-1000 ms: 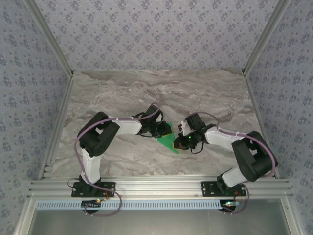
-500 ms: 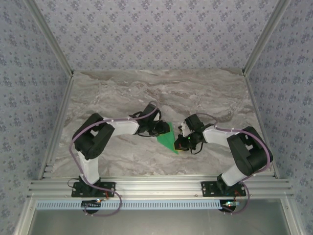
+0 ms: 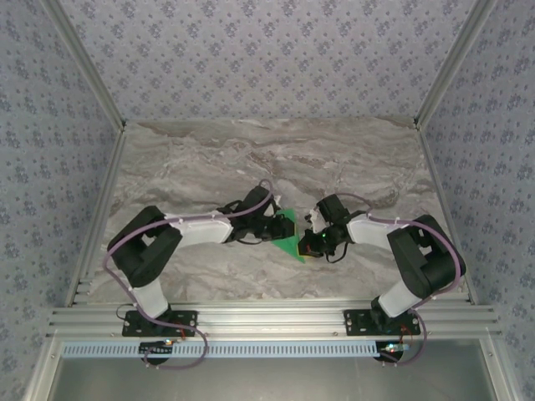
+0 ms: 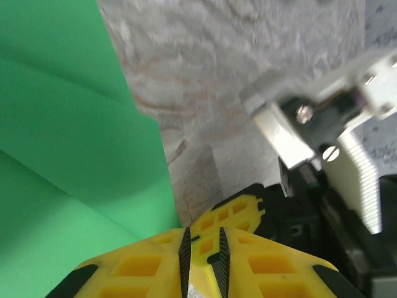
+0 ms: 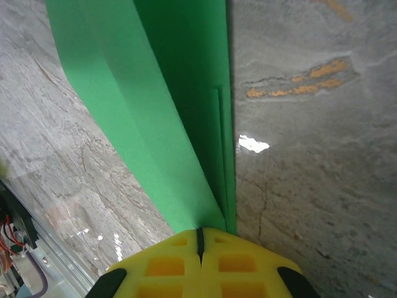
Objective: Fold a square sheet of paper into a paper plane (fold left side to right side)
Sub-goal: Fourth fold the wing at the center of the table.
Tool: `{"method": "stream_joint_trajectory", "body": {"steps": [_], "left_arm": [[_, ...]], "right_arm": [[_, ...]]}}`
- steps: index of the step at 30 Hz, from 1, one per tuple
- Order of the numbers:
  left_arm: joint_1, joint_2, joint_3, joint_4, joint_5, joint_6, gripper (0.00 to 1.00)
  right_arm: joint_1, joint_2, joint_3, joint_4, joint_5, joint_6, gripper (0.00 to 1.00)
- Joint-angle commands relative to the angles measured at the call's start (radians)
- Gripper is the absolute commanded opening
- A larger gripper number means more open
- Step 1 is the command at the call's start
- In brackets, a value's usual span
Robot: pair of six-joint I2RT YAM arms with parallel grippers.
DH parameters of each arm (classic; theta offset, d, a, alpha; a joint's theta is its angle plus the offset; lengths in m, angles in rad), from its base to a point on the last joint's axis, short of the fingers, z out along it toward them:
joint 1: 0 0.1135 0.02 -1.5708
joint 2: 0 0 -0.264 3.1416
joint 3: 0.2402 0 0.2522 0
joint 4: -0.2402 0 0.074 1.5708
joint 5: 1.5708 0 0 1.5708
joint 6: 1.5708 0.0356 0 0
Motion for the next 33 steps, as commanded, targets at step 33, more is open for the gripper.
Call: {"method": "stream_joint_trajectory", "body": {"steps": [33], "left_arm": [[0.1,0.2,0.104,-0.119,-0.057,0.133,0.18]], "right_arm": [[-0.011,0.069,-0.021,-0.184,0.19,-0.076,0.0]]}}
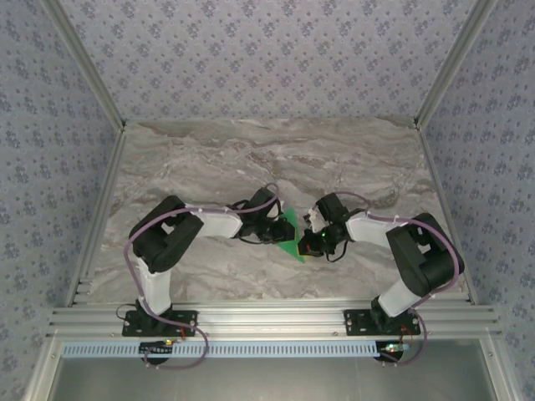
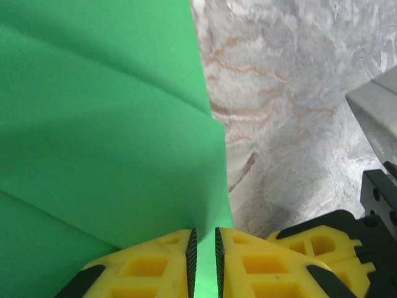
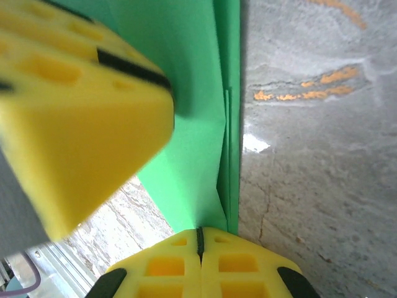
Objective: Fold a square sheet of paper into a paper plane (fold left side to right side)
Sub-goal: Fourth fold the wing at the center of the table.
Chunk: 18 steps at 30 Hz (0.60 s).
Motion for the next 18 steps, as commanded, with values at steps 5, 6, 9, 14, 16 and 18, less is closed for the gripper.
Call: {"method": "stream_joint_trajectory", "body": {"steps": [5,6,9,14,16,18], "left_arm": [[0.086,0.04,0.03,-0.075,-0.118,0.105,0.18],[0.092,0.043,0.03,-0.073,-0.117,0.109,0.18],[0.119,0.045,0.032,-0.063,-0.112,0.123,0.18],[0.168,0.052,0.055,-0.053,-0.096,0.139,0.18],[0.189,0.062,0.069,-0.062,-0.092,0.146,0.18],[0.208,0.07,0.078,-0.066,-0.089,0.153,0.18]], "right_arm": [[-0.011,0.054,-0.048,-0.141,0.186,-0.025,0.0],[-0.011,0.053,-0.047,-0.141,0.186,-0.025,0.0],[-0.011,0.053,-0.05,-0.141,0.183,-0.027,0.0],[-0.009,0.053,-0.053,-0.143,0.182,-0.027,0.0],[-0.01,0.052,-0.055,-0.145,0.182,-0.027,0.0],[-0.01,0.05,-0.056,-0.145,0.182,-0.027,0.0]]}}
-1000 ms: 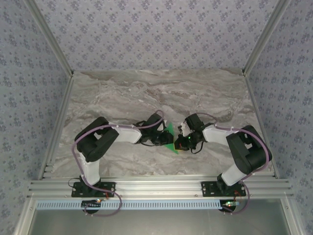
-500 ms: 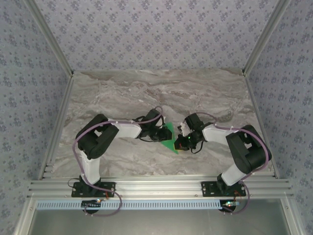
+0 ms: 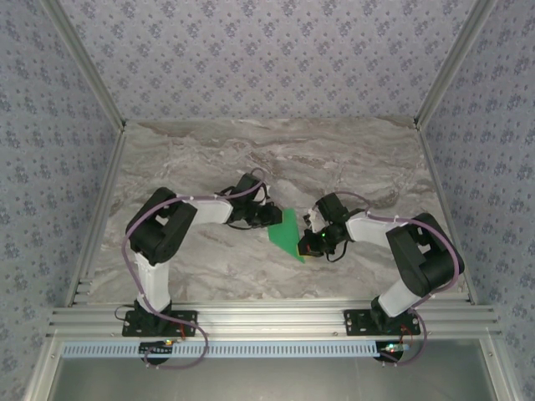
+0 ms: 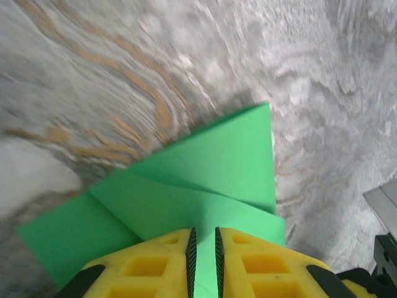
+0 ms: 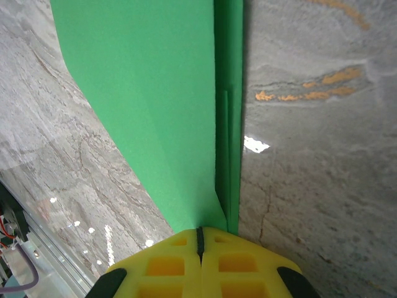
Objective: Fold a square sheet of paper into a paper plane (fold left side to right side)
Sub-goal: Fourth fold the wing at the center of the table.
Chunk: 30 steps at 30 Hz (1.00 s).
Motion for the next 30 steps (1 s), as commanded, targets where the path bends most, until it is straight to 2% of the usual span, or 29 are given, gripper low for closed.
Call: {"method": "stream_joint_trajectory", "body": {"steps": [1,11,21,26,30], "left_arm": [[0.063,0.049,0.03,-0.036,-0.094,0.059,0.18],[0.142,0.09,0.053,-0.06,-0.089,0.093,0.18],[0.19,0.083,0.156,-0.172,-0.097,0.147,0.19],[0.19,-0.014,0.142,-0.186,-0.086,0.149,0.23],[0.189,-0.145,0.054,-0.152,-0.083,0.111,0.28]], "right_arm": [[-0.01,0.05,-0.058,-0.145,0.181,-0.022,0.0],[-0.007,0.047,-0.061,-0.141,0.177,-0.02,0.0],[0.007,0.04,-0.057,-0.119,0.158,-0.006,0.0],[0.015,-0.006,-0.065,-0.011,0.087,0.034,0.0],[0.016,-0.075,-0.072,0.097,0.037,0.073,0.11]]}}
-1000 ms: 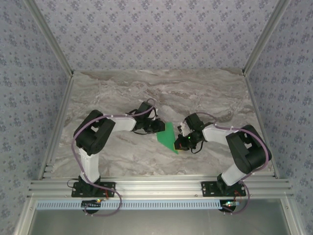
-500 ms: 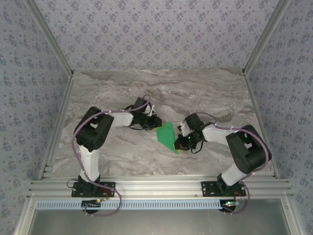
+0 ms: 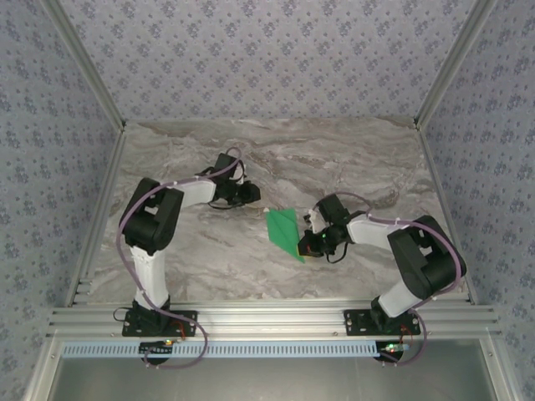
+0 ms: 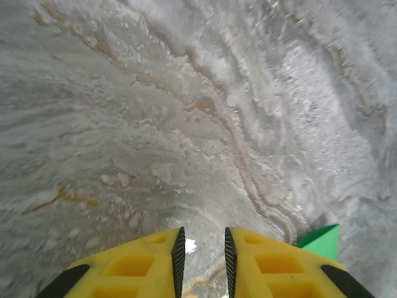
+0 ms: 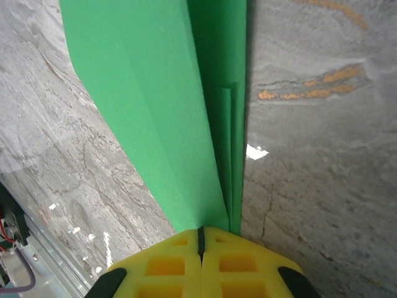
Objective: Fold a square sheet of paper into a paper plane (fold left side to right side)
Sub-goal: Fourth fold the wing at the center of the table.
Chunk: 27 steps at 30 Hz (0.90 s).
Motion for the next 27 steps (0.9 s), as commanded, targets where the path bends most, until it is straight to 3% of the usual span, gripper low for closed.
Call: {"method": "stream_joint_trajectory", "body": {"steps": [1,7,14,18,27], "left_arm": [[-0.009,-0.153,-0.079,0.023,-0.007,-0.025,0.29],[-0.086,-0.315,-0.28,0.154,-0.03,-0.16,0.36],[-0.216,-0.244,-0.318,0.271,-0.038,-0.258,0.37],[-0.242,-0.166,-0.261,0.269,-0.036,-0.264,0.37],[-0.255,-0.062,-0.179,0.29,-0.001,-0.277,0.37]], "right_arm": [[0.006,-0.056,-0.03,0.046,0.028,0.049,0.14],[-0.012,-0.234,-0.033,0.059,0.117,0.048,0.4],[-0.036,-0.465,-0.046,-0.054,0.286,-0.012,0.67],[-0.048,-0.549,-0.071,-0.08,0.292,-0.014,0.72],[-0.083,-0.608,-0.109,-0.111,0.261,-0.022,0.72]]}}
